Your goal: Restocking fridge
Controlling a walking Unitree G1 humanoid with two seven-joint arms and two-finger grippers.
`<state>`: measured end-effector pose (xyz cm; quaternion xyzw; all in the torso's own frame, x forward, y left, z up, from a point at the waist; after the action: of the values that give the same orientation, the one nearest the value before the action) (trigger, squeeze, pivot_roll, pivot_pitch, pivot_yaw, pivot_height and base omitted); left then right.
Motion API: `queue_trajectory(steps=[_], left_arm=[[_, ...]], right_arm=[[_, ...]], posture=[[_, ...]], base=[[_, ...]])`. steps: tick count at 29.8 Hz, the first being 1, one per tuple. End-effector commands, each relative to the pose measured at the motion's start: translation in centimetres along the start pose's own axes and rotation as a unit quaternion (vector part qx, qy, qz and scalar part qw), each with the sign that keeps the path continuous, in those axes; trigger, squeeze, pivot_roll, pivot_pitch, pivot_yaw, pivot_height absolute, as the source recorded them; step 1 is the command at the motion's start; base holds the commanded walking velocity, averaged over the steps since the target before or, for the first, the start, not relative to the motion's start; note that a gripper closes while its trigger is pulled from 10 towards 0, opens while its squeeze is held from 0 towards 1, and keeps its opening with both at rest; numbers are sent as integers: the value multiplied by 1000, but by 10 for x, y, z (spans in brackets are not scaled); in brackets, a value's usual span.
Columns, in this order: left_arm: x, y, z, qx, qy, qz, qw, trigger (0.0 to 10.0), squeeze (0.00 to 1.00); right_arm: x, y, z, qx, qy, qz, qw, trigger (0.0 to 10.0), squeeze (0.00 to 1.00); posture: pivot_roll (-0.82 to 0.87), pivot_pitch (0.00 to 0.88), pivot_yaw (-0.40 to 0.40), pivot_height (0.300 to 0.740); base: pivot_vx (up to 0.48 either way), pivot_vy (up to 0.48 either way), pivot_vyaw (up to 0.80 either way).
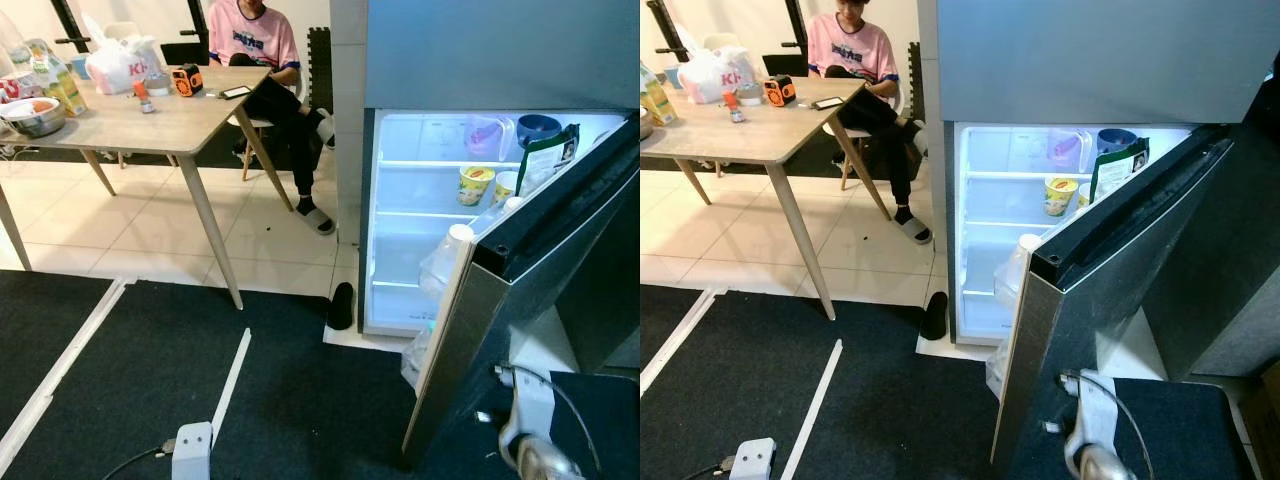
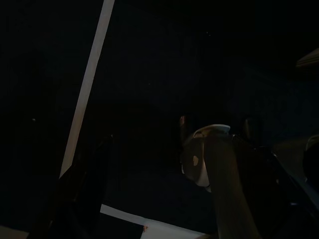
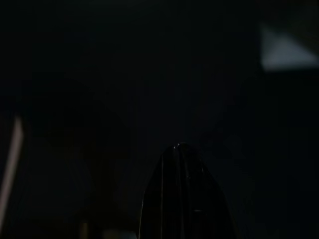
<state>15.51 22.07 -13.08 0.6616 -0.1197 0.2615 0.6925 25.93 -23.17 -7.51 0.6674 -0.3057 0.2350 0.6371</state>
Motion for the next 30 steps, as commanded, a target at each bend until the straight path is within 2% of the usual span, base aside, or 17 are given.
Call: queue_trajectory(steps=[1, 2, 4, 6, 8, 11, 13, 14, 16, 17, 19, 21, 24, 26, 27, 28, 30], left_arm=[[1, 1, -6, 6, 1, 1, 1000, 10000, 0], [1, 1, -6, 6, 1, 1, 1000, 10000, 0], [-3, 2, -7, 5, -1, -2, 1000, 10000, 0], [-4, 2, -7, 4, -2, -3, 1000, 10000, 0], [-6, 3, -7, 3, -5, -6, 1000, 10000, 0], [-11, 4, -9, 4, -6, -9, 1000, 10000, 0], [-12, 5, -12, 5, -7, -11, 1000, 10000, 0], [-12, 5, -12, 5, -7, -11, 1000, 10000, 0], [-11, 6, -15, 9, -6, -8, 1000, 10000, 0], [-11, 6, -15, 9, -6, -8, 1000, 10000, 0], [-8, 6, -15, 10, -4, -4, 1000, 10000, 0], [-7, 5, -15, 9, -3, -1, 1000, 10000, 0], [-5, 5, -13, 6, -4, 1, 1000, 10000, 0], [-5, 4, -12, 6, -4, 1, 1000, 10000, 0], [-5, 4, -10, 4, -5, 1, 1000, 10000, 0], [-5, 4, -10, 4, -5, 1, 1000, 10000, 0], [-4, 3, -8, 1, -6, 0, 1000, 10000, 0]], right_arm=[[28, -3, -6, 22, 3, 46, 999, 10000, 0], [28, -3, -6, 22, 3, 46, 999, 10000, 0], [79, -6, -24, 72, 47, 106, 991, 10000, 0], [85, -6, -29, 82, 57, 113, 989, 10000, 0], [107, -5, -57, 148, 81, 139, 976, 10000, 0], [141, 5, -114, 274, 117, 184, 937, 10000, 0], [179, 24, -166, 369, 86, 242, 893, 10000, 0], [179, 24, -166, 369, 86, 242, 893, 10000, 0], [220, 60, -224, 480, 49, 304, 821, 10000, 0], [220, 60, -224, 480, 49, 304, 821, 10000, 0], [232, 78, -249, 520, 54, 327, 788, 10000, 0], [226, 72, -248, 504, 64, 320, 799, 10000, 0], [181, 38, -222, 434, 99, 252, 859, 10000, 0], [170, 33, -216, 423, 110, 237, 868, 10000, 0], [137, 16, -192, 381, 107, 187, 899, 10000, 0], [137, 16, -192, 381, 107, 187, 899, 10000, 0], [95, 1, -158, 319, 97, 122, 935, 10000, 0]], posture=[[-38, 7, 33, 740], [-38, 7, 33, 740], [-40, 6, 32, 740], [-40, 6, 32, 740], [-35, 10, 31, 740], [-31, 19, 35, 740], [-32, 24, 37, 740], [-32, 24, 37, 740], [-18, 23, 33, 740], [-18, 23, 33, 740], [-11, 18, 30, 740], [-12, 13, 30, 740], [-16, 8, 28, 740], [-18, 8, 28, 740], [-27, 1, 26, 740], [-27, 1, 26, 740], [-28, 0, 25, 740]], base=[[0, 0, 0], [0, 0, 0], [0, 0, 0], [0, 0, 0], [0, 0, 0], [0, 0, 0], [0, 0, 0], [0, 0, 0], [0, 0, 0], [0, 0, 0], [0, 0, 0], [0, 0, 0], [0, 0, 0], [0, 0, 0], [0, 0, 0], [0, 0, 0], [0, 0, 0]])
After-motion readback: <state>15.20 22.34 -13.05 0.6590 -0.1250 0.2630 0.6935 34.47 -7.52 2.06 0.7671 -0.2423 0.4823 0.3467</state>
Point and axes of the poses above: a point about 5 cm out from each wrist's last joint towards the gripper, its own y axis pointing back from the gripper into the wrist, its own x axis along the axis of the wrist's last joint, z = x × y, the point moved 4 cm from there along -y, pointing out of the wrist towards the gripper, and after that the axes turned 3 degrees about y, right-handed, at the moved point
